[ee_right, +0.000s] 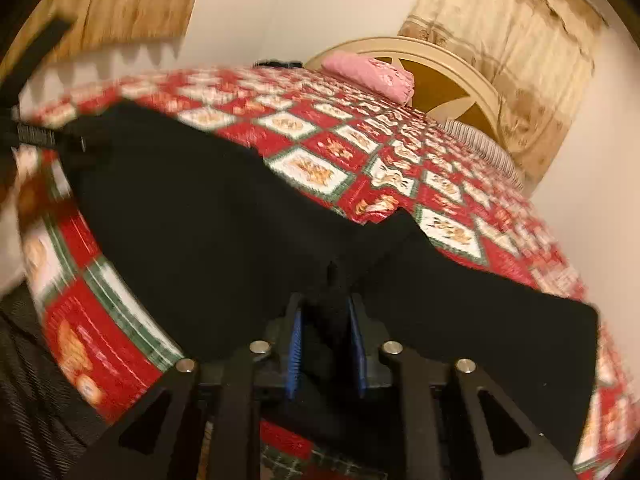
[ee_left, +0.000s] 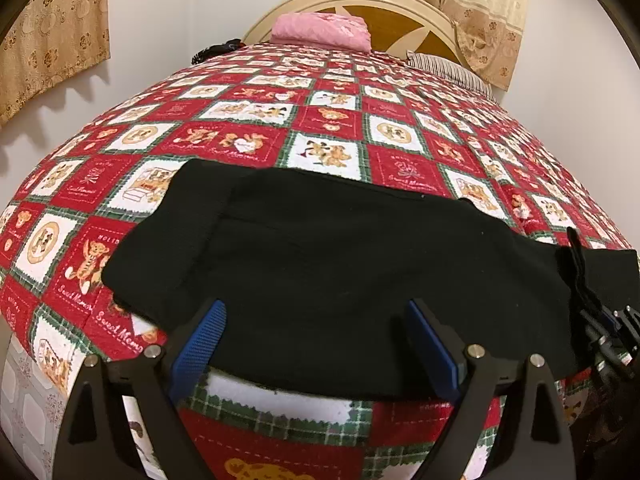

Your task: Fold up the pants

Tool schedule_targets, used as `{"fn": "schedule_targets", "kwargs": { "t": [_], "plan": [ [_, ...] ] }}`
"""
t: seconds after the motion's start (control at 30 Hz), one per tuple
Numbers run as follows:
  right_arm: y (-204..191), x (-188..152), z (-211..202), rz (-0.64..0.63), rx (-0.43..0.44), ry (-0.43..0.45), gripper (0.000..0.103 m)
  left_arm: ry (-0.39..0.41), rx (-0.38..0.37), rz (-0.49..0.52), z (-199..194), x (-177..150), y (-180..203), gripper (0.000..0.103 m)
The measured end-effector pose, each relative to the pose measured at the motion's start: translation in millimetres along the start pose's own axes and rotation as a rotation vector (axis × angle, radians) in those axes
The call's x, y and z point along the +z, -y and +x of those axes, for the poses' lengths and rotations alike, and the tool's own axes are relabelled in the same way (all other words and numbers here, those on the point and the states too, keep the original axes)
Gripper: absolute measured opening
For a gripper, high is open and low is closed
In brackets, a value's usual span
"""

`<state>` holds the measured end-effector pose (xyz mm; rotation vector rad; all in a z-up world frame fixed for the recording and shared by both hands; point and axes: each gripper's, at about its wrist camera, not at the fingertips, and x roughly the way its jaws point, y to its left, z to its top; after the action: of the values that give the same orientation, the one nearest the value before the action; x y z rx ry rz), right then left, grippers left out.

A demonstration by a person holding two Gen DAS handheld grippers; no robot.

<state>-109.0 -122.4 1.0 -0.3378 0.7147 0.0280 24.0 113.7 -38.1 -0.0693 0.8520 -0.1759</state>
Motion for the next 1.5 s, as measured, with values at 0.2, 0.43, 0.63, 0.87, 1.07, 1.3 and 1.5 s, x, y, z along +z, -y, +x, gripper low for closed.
{"fn": "schedule_targets", "kwargs": {
  "t": [0.2, 0.43, 0.63, 0.87, 1.07, 1.3, 1.5],
  "plan": [
    [-7.3, -6.4, -21.4, -0.008, 0.055, 0.034, 0.015, -0.008, -0.005, -0.001, 2.0, -0.5, 3.3, 0.093],
    [-21.6, -11.5, -10.5, -0.009, 0.098, 0.021, 0.062, -0.003, -0.014, 0.031, -3.4, -1.5, 11.5, 0.093],
    [52.4, 0.9, -72.9, 0.277, 0.154, 0.234, 0.062, 0.034, -0.043, 0.063, -11.3, 3.4, 25.6, 0.093],
    [161.4, -11.7, -54.5, 0.498, -0.041, 0.131, 0.050, 0.046, -0.202, 0.200, -18.8, 10.0, 98.7, 0.093],
    [191.5, -45.4, 13.6, 0.655, 0.034, -0.027, 0.050, 0.057, -0.355, 0.306, -23.5, 14.8, 178.7, 0.093],
    [176.6, -40.1, -37.2, 0.634, -0.002, 0.121, 0.050, 0.013, -0.358, 0.412, 0.8, -5.6, 242.5, 0.093],
    [152.3, -68.8, -59.1, 0.620, -0.052, 0.075, 0.051, -0.054, -0.338, 0.381, 14.2, -16.2, 236.4, 0.094]
  ]
}}
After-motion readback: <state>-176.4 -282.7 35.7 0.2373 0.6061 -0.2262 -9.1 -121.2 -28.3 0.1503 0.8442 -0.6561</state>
